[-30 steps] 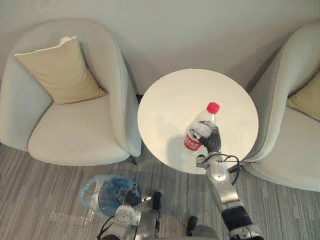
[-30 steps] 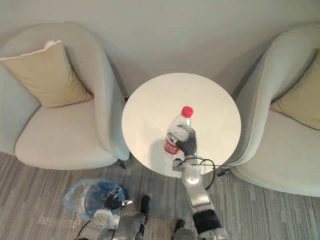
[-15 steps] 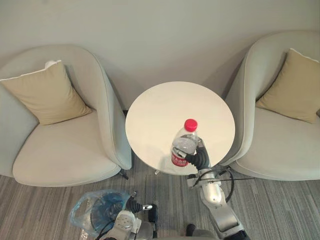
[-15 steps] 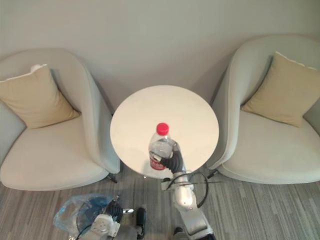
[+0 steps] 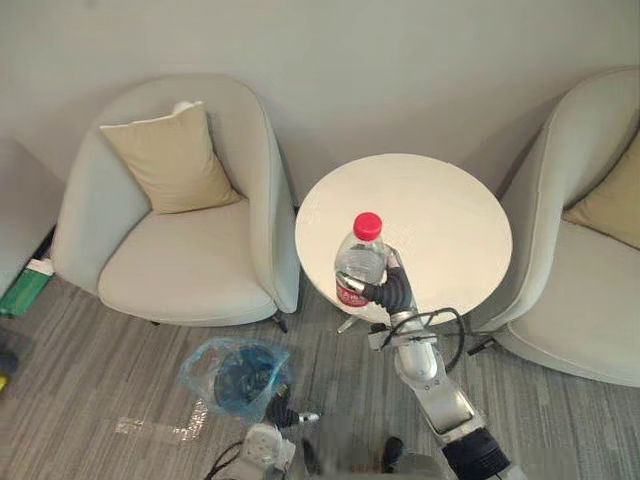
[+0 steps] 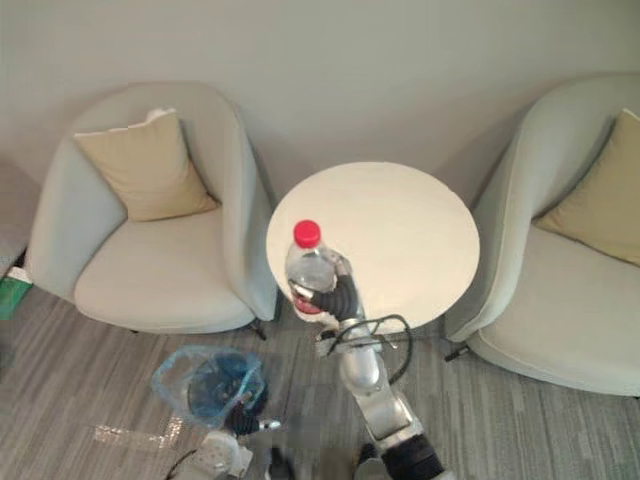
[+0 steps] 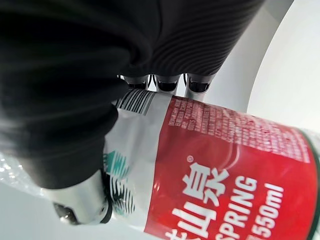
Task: Gather rubbish on tea table into small bin, then transfer packed bag to large trash can.
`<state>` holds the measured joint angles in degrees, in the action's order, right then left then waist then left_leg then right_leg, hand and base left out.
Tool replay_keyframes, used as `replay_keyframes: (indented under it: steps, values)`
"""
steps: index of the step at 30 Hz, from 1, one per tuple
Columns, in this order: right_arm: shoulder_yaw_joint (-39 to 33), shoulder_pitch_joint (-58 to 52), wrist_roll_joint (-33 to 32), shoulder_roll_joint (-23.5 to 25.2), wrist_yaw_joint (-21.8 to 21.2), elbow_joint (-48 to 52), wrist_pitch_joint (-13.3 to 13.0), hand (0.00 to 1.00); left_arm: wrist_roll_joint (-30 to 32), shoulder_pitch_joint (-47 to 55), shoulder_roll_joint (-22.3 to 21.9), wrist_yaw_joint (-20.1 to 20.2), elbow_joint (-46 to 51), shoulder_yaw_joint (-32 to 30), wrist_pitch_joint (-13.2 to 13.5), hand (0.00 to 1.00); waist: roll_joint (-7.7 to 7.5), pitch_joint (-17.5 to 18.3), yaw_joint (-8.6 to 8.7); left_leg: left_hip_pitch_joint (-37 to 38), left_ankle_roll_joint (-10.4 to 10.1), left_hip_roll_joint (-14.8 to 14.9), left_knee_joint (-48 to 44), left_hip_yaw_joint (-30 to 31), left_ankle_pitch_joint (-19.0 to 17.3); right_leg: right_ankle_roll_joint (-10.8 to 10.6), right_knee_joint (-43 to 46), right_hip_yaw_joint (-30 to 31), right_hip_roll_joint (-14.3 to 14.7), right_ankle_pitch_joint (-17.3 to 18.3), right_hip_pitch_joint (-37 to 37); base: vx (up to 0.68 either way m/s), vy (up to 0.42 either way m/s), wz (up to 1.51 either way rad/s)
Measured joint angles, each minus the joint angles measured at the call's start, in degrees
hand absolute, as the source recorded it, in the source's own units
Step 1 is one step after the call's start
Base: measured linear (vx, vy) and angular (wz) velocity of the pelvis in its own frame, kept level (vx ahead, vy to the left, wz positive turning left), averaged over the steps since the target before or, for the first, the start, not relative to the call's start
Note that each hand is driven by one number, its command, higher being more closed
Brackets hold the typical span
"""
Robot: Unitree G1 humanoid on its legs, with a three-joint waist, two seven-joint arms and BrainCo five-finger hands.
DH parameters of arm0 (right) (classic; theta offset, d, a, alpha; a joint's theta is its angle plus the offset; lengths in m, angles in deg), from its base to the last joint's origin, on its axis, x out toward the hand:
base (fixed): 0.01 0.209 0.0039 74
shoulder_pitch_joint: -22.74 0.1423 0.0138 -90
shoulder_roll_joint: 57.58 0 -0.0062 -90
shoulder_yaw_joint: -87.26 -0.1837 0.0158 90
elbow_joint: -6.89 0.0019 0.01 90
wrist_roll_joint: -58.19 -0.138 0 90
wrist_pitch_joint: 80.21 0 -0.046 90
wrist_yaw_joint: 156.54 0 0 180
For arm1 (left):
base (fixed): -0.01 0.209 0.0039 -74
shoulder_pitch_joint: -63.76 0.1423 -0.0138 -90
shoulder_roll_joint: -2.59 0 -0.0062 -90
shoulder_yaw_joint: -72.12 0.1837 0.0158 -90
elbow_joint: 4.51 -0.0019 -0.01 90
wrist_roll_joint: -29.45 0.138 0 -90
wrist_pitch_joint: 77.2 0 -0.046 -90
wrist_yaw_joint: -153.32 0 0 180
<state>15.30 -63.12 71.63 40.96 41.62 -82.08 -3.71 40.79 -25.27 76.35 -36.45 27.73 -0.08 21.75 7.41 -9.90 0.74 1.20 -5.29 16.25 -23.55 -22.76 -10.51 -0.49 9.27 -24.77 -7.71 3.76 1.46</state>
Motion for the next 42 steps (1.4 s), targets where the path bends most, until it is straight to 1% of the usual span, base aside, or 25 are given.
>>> replay_keyframes:
  steps: [1,2,3,4,6,9,11,12,13,14,15,16,18,20,23,25,27,28,29,30,31,32,33,36,42]
  values:
    - [-1.11,0.20,0.01,0.09,0.04,-0.08,0.02,1.00,0.38,-0.04,-0.51,-0.01,0.12,0.84,-0.03,0.00,0.53,0.32,0.08,0.41,-1.60,-1.36,5.39,-0.05,-0.43,-1.06,0.02,-1.45,-0.92,-0.78,0.98,-0.17,0.234,1.06]
    - [-2.31,0.18,0.01,0.47,0.26,-0.86,0.02,1.00,0.40,-0.17,-0.54,0.00,0.16,1.93,-0.29,0.00,0.24,0.15,0.59,1.26,-2.26,-3.06,10.94,0.12,-0.26,-2.16,-0.90,-4.13,-1.93,-1.99,0.67,-0.19,0.296,1.34]
    - [-2.91,0.55,0.03,0.73,0.41,-2.87,0.09,1.00,0.45,-0.17,-0.44,0.02,0.38,2.45,-0.47,0.00,-0.77,-0.20,0.67,2.10,-3.39,-4.74,14.93,0.90,0.58,-2.48,-1.50,-6.32,-2.93,-3.09,0.13,-0.17,0.266,1.30]
    - [-3.17,1.36,0.04,1.26,0.33,-5.45,0.44,1.00,0.68,-0.42,-0.19,-0.06,1.04,2.35,-0.53,0.00,-2.22,-0.83,-0.09,2.52,-2.52,-6.43,16.23,1.81,1.98,-2.70,-1.90,-7.09,-4.40,-4.50,-0.72,-0.20,0.301,0.92]
    - [-1.50,1.19,0.11,2.94,0.03,-7.31,1.13,1.00,0.97,-0.10,0.44,-0.20,1.44,1.93,-0.38,0.00,-3.17,-0.54,-0.71,3.09,-1.51,-9.04,16.93,3.06,2.68,-2.88,-2.98,-7.93,-6.53,-7.21,-2.49,-0.16,0.263,0.50]
    - [-0.28,1.08,0.32,5.79,-0.29,-7.31,1.08,1.00,0.96,-0.06,1.31,-0.25,0.85,-0.38,-0.37,0.00,-3.97,-0.54,-0.72,3.44,0.42,-11.46,19.41,3.94,4.41,-2.92,-4.08,-7.73,-7.96,-8.83,-2.63,-0.11,0.134,0.18]
    - [-0.85,0.75,0.69,5.62,-0.80,-8.04,1.09,1.00,0.79,-0.08,2.22,-0.38,0.73,-1.68,-0.37,0.00,-4.71,-0.98,-0.55,3.43,1.31,-13.09,21.75,6.38,6.54,-2.38,-3.72,-3.42,-8.18,-8.41,-2.51,-0.13,0.058,0.48]
    - [-1.54,0.63,0.75,5.67,-1.01,-8.72,1.20,1.00,0.73,-0.13,2.53,-0.50,0.76,-2.18,-0.39,0.00,-5.21,-1.31,-0.41,3.43,1.57,-13.60,22.17,7.92,6.96,-0.64,-2.75,1.14,-7.93,-5.24,-2.41,-0.13,-0.011,0.87]
    - [-2.39,-0.50,0.74,5.95,-1.27,-8.50,1.28,1.00,0.39,-0.06,3.36,-1.02,0.70,-2.42,-0.40,0.00,-6.87,-1.62,-0.07,3.13,1.95,-14.76,22.40,10.48,6.89,-2.18,-1.66,8.91,-6.95,1.50,-2.51,-0.13,-0.078,1.20]
    - [-3.45,-1.64,0.72,5.56,-1.42,-8.50,1.37,1.00,-0.19,0.05,3.55,-1.29,0.70,-2.96,-0.38,0.00,-7.57,-2.05,0.86,2.72,1.93,-15.37,22.45,13.27,6.85,-3.31,1.10,14.86,-5.21,4.72,-1.77,-0.10,-0.113,1.32]
    - [-4.26,-2.53,0.57,5.41,-1.45,-8.49,1.55,1.00,-0.27,0.01,3.74,-1.31,0.75,-3.41,-0.36,0.00,-8.12,-2.35,1.03,2.98,1.95,-15.92,22.87,14.78,6.94,-3.25,3.02,17.72,-4.38,6.07,-1.20,-0.07,-0.097,1.10]
    - [-4.85,-3.69,0.49,4.87,-1.49,-8.51,1.88,1.00,-0.35,-0.14,3.80,-1.36,0.31,-4.00,-0.33,0.00,-8.45,-2.27,0.97,3.91,2.05,-15.98,25.07,15.75,8.78,-3.04,3.69,19.47,-3.38,7.09,-1.33,-0.01,-0.074,0.65]
    - [-4.85,-4.49,0.06,5.23,-1.77,-8.51,1.96,1.00,-0.36,-0.30,3.78,-1.34,-0.39,-5.06,-0.33,0.00,-8.36,-2.19,0.43,4.62,1.70,-15.78,28.92,17.57,11.25,-3.29,3.49,19.23,-2.55,7.72,-1.75,0.02,-0.080,0.47]
    - [-6.03,-5.85,-0.20,5.14,-2.08,-8.49,1.88,1.00,-0.34,-0.96,3.72,-1.22,-1.55,-5.04,-0.45,0.00,-9.12,-1.98,2.28,2.46,1.66,-16.50,29.18,22.62,12.97,-5.10,3.31,19.59,-1.62,9.08,-1.88,0.10,-0.102,1.14]
    - [-10.05,-8.72,-1.16,4.91,-2.32,-8.81,2.36,1.00,-0.35,-1.78,3.58,-1.25,-2.50,-4.85,-0.43,0.00,-9.25,-1.99,2.13,0.31,1.72,-17.47,27.83,29.81,13.70,-4.83,3.15,15.61,-1.65,8.31,-5.25,0.19,-0.079,1.50]
    - [-11.28,-9.26,-1.40,5.13,-2.30,-8.74,2.33,1.00,-0.34,-1.98,3.97,-1.24,-2.40,-4.85,-0.46,0.00,-9.26,-1.85,2.18,-1.15,1.75,-17.34,25.46,30.50,13.67,-3.66,3.17,13.66,-0.88,6.63,-7.09,0.14,-0.011,1.38]
    - [-11.69,-9.15,-2.40,5.08,-2.29,-8.73,2.16,1.00,-0.30,-1.94,3.99,-1.26,-1.54,-4.85,-0.48,0.00,-9.16,-1.81,2.06,-3.17,2.18,-16.18,21.79,29.06,13.36,-2.46,4.22,12.88,0.86,4.12,-7.72,0.08,0.006,1.01]
    - [-12.07,-9.13,-2.52,5.19,-2.36,-8.75,2.11,1.00,-0.30,-2.04,4.10,-1.27,-1.18,-4.87,-0.46,0.00,-8.55,-2.19,1.76,-4.12,2.31,-15.09,19.42,28.19,13.22,-2.47,5.71,13.23,2.00,4.25,-6.74,0.00,0.006,0.69]
    - [-12.02,-9.05,-2.83,5.67,-2.35,-8.64,1.53,1.00,-0.30,-2.05,4.19,-1.27,-1.17,-4.86,-0.45,0.00,-8.33,-2.24,1.61,-4.93,2.17,-14.94,17.81,27.20,13.07,-2.47,1.65,14.94,3.17,5.74,-7.94,-0.03,0.007,0.66]
    - [-11.95,-8.93,-2.86,5.76,-2.35,-8.54,0.52,1.00,-0.31,-2.10,4.29,-1.29,-1.05,-4.85,-0.38,0.00,-9.58,-1.79,0.91,-5.79,2.16,-15.37,15.74,24.58,11.52,-2.33,-1.61,16.32,2.90,2.05,-8.56,-0.05,-0.005,0.55]
    - [-12.31,-8.73,-2.87,5.42,-2.35,-8.59,0.23,1.00,-0.35,-2.20,4.08,-1.31,-0.78,-4.87,-0.35,0.00,-9.05,-1.74,0.54,-6.40,2.54,-15.01,14.10,22.85,9.05,-2.88,-1.78,15.89,2.86,3.68,-9.30,-0.02,-0.010,0.33]
    - [-12.84,-8.51,-2.88,5.22,-2.32,-8.65,0.25,1.00,-0.36,-2.51,3.88,-1.31,-0.72,-4.88,-0.35,0.00,-8.51,-2.07,0.11,-6.58,2.40,-14.71,13.53,21.78,8.11,-2.93,-2.08,16.17,2.97,4.46,-9.60,-0.04,-0.046,0.10]
    - [-13.29,-8.47,-2.92,5.12,-2.27,-8.66,0.28,1.00,-0.52,-2.53,3.32,-1.32,-0.16,-4.91,-0.34,0.00,-7.63,-2.32,-0.70,-7.06,2.23,-14.60,13.50,21.62,8.24,-2.89,-2.90,16.42,3.06,4.71,-9.50,-0.05,-0.042,-0.04]
    - [-13.30,-8.79,-3.30,5.06,-1.97,-8.94,0.68,1.00,-1.48,-2.35,2.94,-1.37,-0.28,-4.93,-0.37,0.00,-6.30,-2.39,-0.78,-6.68,1.79,-14.59,14.76,21.14,9.07,-2.77,-3.86,17.75,3.10,4.78,-9.53,-0.07,-0.028,-0.15]
    - [-11.35,-8.80,-2.77,5.10,-1.27,-13.40,1.04,1.00,-2.42,-1.79,3.48,-1.35,-1.00,-4.89,-0.40,0.00,-6.61,-2.25,-0.84,1.40,1.92,-14.15,24.77,15.72,12.95,-2.82,-2.71,23.79,3.21,4.80,-9.30,-0.06,-0.006,-0.50]
